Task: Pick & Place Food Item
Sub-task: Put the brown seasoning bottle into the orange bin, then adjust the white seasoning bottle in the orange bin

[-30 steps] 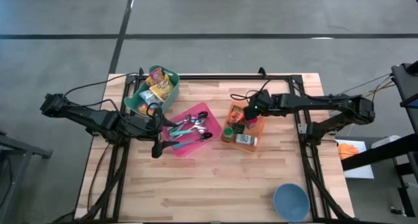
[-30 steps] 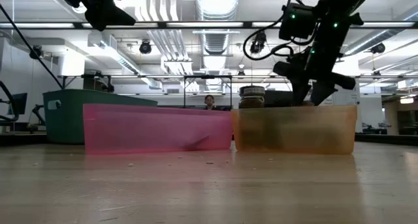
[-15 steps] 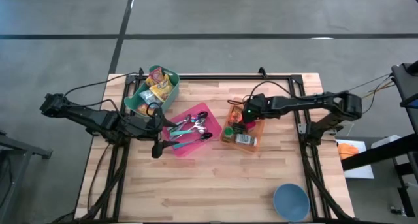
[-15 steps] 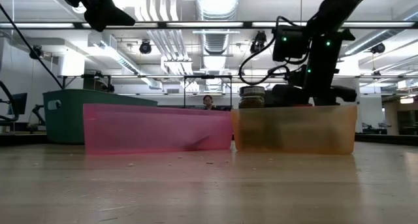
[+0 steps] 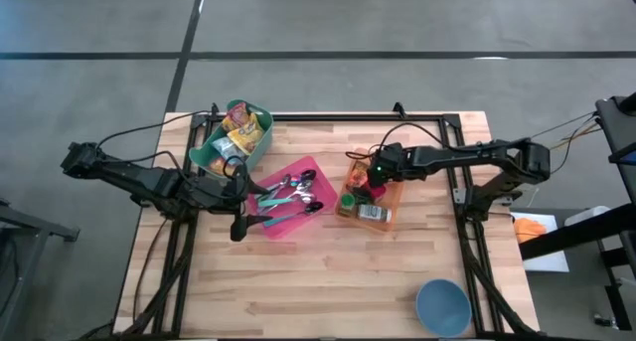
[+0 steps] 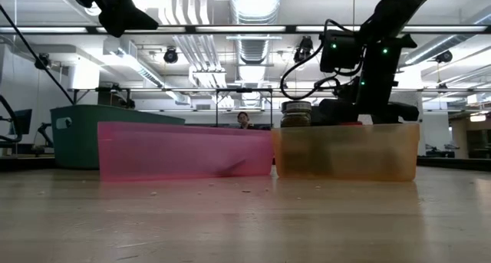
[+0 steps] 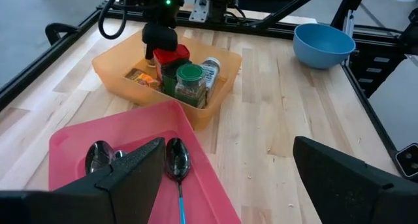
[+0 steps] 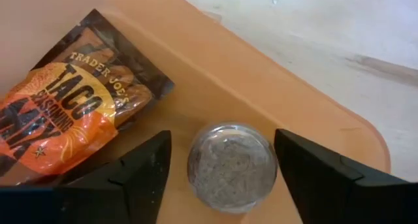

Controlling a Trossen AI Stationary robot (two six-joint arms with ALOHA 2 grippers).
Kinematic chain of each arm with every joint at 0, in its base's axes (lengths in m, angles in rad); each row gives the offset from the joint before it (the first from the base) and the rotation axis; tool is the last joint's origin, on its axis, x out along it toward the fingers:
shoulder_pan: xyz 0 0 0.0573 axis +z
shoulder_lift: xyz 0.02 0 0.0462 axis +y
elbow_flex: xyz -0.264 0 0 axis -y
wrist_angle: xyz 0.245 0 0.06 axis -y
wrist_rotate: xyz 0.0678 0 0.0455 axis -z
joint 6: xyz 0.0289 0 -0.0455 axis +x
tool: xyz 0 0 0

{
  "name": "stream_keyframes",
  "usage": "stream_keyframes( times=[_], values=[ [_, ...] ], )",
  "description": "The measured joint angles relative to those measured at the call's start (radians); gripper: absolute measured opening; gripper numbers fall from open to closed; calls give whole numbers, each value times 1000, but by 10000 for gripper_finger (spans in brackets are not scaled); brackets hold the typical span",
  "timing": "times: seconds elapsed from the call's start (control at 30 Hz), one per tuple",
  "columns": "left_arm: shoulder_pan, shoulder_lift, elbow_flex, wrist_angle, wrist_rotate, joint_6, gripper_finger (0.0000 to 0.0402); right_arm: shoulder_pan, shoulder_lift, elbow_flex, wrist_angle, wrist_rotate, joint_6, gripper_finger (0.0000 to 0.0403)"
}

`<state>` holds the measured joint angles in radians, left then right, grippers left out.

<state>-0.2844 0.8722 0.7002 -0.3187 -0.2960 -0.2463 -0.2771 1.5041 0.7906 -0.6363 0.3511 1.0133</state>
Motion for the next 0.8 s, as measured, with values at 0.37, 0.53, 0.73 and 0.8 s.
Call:
stream_keyframes(
  times=[0.37, 0.53, 0.73, 0.8],
  values=[
    [0, 0, 0, 0, 1, 0, 339, 0, -129, 24, -86, -1, -147, 288],
    [0, 0, 0, 0, 1, 0, 339, 10, -197, 93, -167, -165, -334, 289],
    [0, 0, 0, -1, 1, 1, 339, 128, -173, 191, -348, -259, -488, 289],
    [0, 0, 0, -2, 1, 1, 339, 177, -147, 220, -410, -258, -494, 289]
  ],
)
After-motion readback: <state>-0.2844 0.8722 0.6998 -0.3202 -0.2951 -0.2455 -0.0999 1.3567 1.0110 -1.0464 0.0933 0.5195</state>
